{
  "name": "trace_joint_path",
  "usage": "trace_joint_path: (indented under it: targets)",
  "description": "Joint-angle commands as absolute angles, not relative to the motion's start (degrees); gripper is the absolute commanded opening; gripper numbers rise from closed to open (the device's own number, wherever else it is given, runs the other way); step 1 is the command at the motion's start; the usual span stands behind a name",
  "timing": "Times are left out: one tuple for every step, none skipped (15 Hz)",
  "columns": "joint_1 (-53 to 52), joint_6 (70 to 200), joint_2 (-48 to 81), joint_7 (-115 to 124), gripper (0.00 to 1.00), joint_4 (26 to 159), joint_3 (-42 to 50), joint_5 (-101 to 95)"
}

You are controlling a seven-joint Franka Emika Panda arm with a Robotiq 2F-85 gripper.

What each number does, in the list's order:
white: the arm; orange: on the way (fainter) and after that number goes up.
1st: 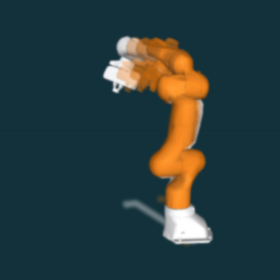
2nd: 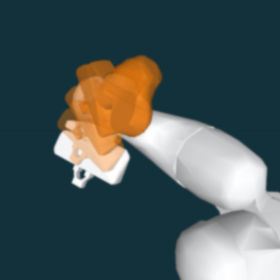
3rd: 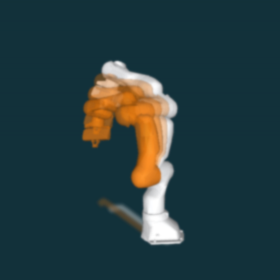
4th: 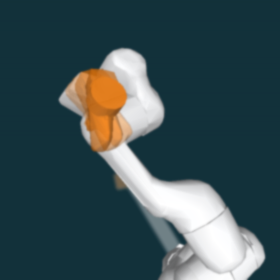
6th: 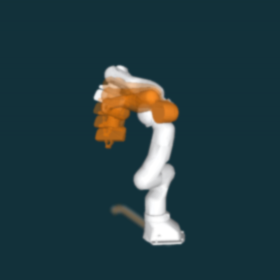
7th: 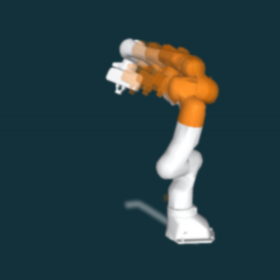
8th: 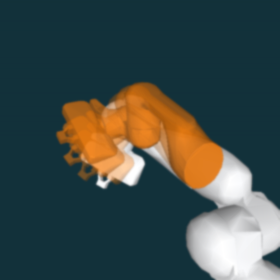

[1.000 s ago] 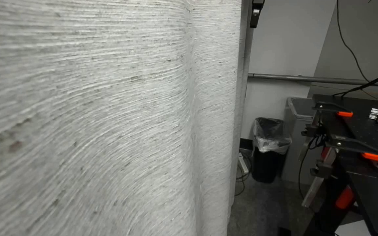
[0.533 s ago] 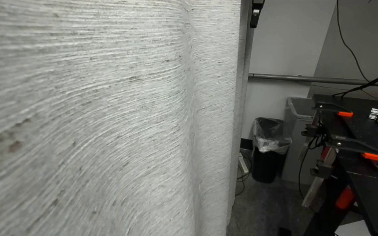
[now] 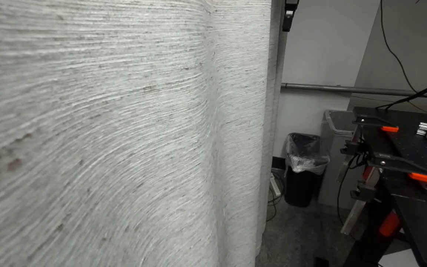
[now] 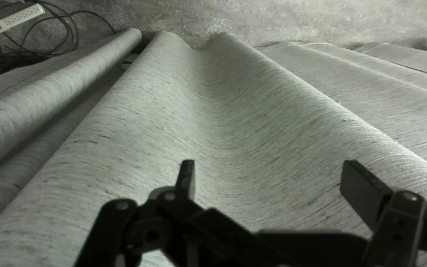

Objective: Slide the curtain to the left

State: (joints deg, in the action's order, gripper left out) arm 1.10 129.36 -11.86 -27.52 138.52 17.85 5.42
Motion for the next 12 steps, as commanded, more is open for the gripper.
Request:
trace_joint_path:
  targets:
    - [3.0,129.2,-11.7,-27.8,1.00,138.5,15.9,5.9]
    - [3.0,129.2,-11.7,-27.8,1.00,138.5,15.9,5.9]
    - [3.0,129.2,-11.7,-27.8,1.00,138.5,15.9,5.9]
    - [3.0,129.7,-11.9,-27.9,1.00,138.7,15.8,6.3]
    - [3.3,129.7,-12.0,-27.5,1.00,138.8,15.5,6.0]
    - [3.6,129.4,-12.2,-27.0,1.00,138.9,15.2,5.7]
    - [3.8,129.8,-12.3,-26.7,1.00,139.1,14.9,5.4]
    - [4.3,130.6,-12.5,-26.2,1.00,139.5,14.6,4.3]
    - [4.8,130.8,-12.7,-25.7,1.00,139.6,14.5,3.4]
    - [5.4,131.0,-12.9,-25.1,1.00,139.8,14.4,2.4]
    - [6.2,131.3,-13.2,-24.5,1.00,139.9,14.5,1.2]
    - [6.9,131.4,-13.3,-24.0,1.00,139.9,14.7,0.3]
